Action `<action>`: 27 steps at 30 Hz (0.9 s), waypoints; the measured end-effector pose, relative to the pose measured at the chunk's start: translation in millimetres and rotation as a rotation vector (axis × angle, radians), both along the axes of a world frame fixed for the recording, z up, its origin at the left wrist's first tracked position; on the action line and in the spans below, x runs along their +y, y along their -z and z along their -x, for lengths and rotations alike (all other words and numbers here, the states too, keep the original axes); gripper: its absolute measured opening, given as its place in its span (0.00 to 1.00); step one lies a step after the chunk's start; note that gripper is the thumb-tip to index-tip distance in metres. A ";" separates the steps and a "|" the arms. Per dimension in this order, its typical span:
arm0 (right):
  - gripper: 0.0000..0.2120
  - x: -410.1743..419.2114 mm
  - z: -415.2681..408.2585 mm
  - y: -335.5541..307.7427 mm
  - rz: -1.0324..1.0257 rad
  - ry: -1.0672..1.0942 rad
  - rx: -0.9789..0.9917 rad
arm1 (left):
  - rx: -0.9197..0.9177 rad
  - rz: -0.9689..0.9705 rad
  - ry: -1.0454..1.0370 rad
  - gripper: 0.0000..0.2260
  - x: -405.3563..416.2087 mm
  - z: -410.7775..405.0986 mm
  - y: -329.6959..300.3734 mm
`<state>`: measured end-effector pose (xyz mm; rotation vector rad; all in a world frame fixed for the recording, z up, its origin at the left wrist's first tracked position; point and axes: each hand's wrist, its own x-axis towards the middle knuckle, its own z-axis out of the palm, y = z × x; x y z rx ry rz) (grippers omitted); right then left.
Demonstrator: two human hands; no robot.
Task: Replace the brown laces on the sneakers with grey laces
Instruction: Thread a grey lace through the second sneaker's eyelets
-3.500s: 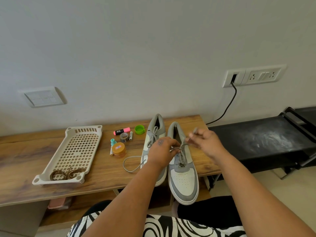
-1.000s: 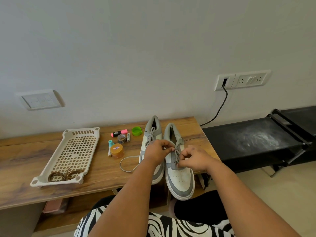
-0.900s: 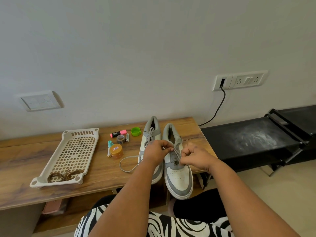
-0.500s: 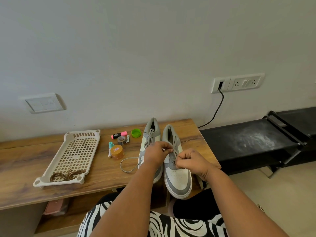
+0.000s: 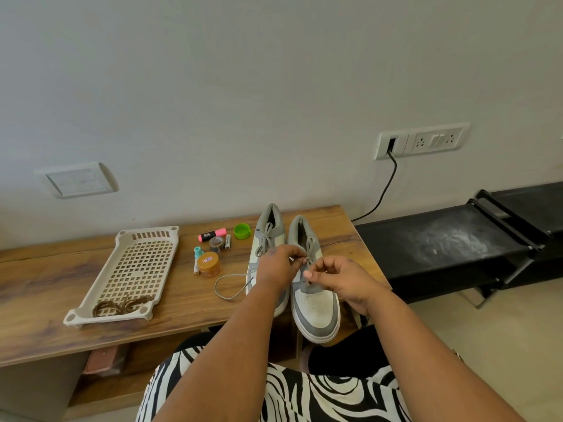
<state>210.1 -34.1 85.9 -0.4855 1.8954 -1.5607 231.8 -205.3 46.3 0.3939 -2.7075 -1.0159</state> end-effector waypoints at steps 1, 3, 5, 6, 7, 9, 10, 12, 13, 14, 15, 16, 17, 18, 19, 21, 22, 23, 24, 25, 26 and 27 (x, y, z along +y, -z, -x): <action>0.03 -2.4 2.3 3.1 -0.005 0.088 0.030 | 0.014 0.018 -0.003 0.07 0.1 0.9 1.1; 0.05 -6.3 9.1 9.8 -0.078 0.254 0.140 | 0.046 0.045 -0.004 0.07 0.5 2.5 2.7; 0.06 -9.5 17.1 15.5 -0.172 0.347 0.244 | 0.073 0.080 0.013 0.07 1.3 4.5 3.2; 0.08 -11.9 20.6 19.2 -0.193 0.369 0.262 | 0.084 0.105 0.025 0.07 1.0 5.4 3.7; 0.10 -14.1 22.8 21.7 -0.200 0.387 0.261 | 0.097 0.129 0.036 0.07 1.3 5.9 3.8; 0.09 -20.1 26.3 27.3 -0.225 0.421 0.243 | 0.115 0.152 0.039 0.07 1.1 7.3 4.6; 0.07 -23.3 27.0 29.2 -0.244 0.432 0.237 | 0.119 0.147 0.031 0.07 1.1 8.2 4.7; 0.03 -29.6 25.9 33.7 -0.268 0.435 0.212 | 0.117 0.116 0.009 0.06 0.0 9.4 6.7; 0.03 -32.2 24.8 35.3 -0.280 0.436 0.204 | 0.111 0.090 0.000 0.06 -0.4 9.5 7.7; 0.03 -34.9 24.4 37.4 -0.303 0.440 0.212 | 0.100 0.064 -0.007 0.05 -0.9 9.9 9.0; 0.04 -36.7 23.7 38.6 -0.329 0.447 0.234 | 0.089 0.040 -0.011 0.05 -0.9 9.9 9.7; 0.05 -38.3 23.0 38.6 -0.352 0.452 0.256 | 0.079 0.021 -0.013 0.05 -1.5 10.1 10.8; 0.05 -39.5 21.9 37.6 -0.372 0.455 0.276 | 0.073 0.006 -0.013 0.04 -1.7 10.2 11.5; 0.05 -40.4 21.2 36.9 -0.384 0.457 0.290 | 0.072 -0.007 -0.013 0.04 -1.9 10.2 12.0; 0.06 -41.4 21.0 36.6 -0.386 0.459 0.299 | 0.071 -0.016 -0.012 0.04 -2.1 10.1 12.1; 0.06 -43.3 20.3 36.7 -0.393 0.459 0.320 | 0.072 -0.031 -0.013 0.04 -1.8 9.7 12.1; 0.07 -44.9 19.8 37.2 -0.397 0.464 0.332 | 0.073 -0.041 -0.017 0.04 -1.8 9.5 12.2; 0.07 -46.8 19.3 38.2 -0.401 0.472 0.346 | 0.072 -0.055 -0.024 0.05 -1.6 9.2 12.2; 0.08 -48.6 19.0 39.9 -0.401 0.485 0.357 | 0.068 -0.068 -0.031 0.05 -1.4 8.9 12.8; 0.08 -50.4 17.9 40.5 -0.398 0.505 0.366 | 0.064 -0.075 -0.038 0.04 -1.1 8.5 13.5; 0.08 -52.3 17.1 40.5 -0.396 0.527 0.372 | 0.060 -0.079 -0.044 0.04 -0.9 8.5 14.5; 0.09 -54.1 15.9 40.5 -0.399 0.544 0.379 | 0.057 -0.081 -0.047 0.04 -0.6 8.4 15.5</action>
